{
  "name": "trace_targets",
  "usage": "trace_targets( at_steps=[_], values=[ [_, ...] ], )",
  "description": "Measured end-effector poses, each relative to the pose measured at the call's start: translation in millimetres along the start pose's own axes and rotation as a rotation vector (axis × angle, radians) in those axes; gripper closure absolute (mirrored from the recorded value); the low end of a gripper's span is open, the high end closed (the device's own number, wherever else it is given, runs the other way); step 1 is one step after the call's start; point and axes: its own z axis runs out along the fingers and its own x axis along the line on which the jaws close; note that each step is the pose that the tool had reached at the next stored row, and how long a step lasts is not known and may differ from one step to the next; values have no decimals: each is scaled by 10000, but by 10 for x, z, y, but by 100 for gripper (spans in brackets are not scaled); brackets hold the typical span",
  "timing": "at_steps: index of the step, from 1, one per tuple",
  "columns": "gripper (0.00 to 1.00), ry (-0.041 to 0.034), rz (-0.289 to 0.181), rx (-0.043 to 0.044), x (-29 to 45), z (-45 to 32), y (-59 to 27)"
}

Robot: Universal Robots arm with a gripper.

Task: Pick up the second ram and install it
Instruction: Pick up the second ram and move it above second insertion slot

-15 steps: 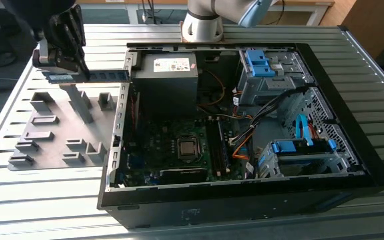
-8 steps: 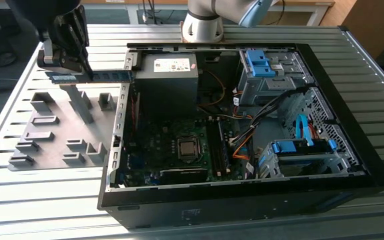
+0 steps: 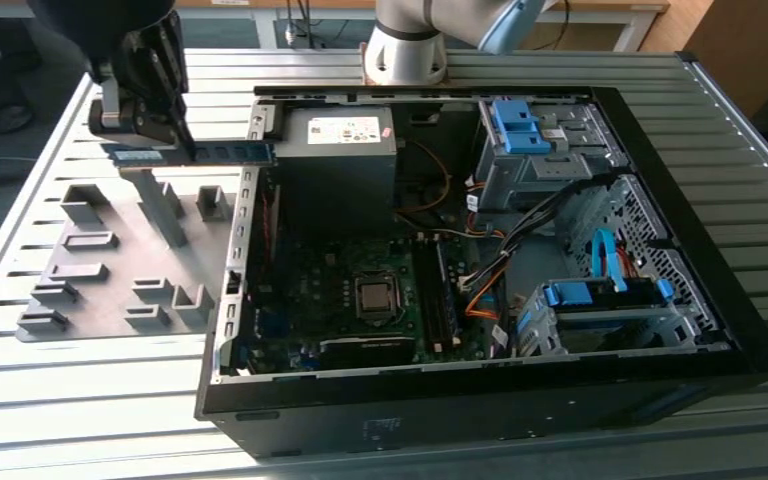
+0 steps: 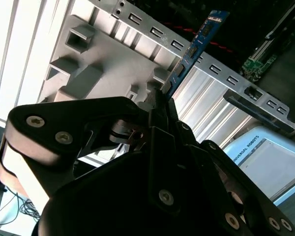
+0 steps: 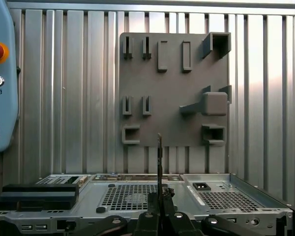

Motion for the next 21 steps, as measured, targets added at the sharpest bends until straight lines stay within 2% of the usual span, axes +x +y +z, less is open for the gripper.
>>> trace_targets(
  at_steps=[21],
  values=[
    [86, 0, 1, 0, -4, 13, -354]
  ],
)
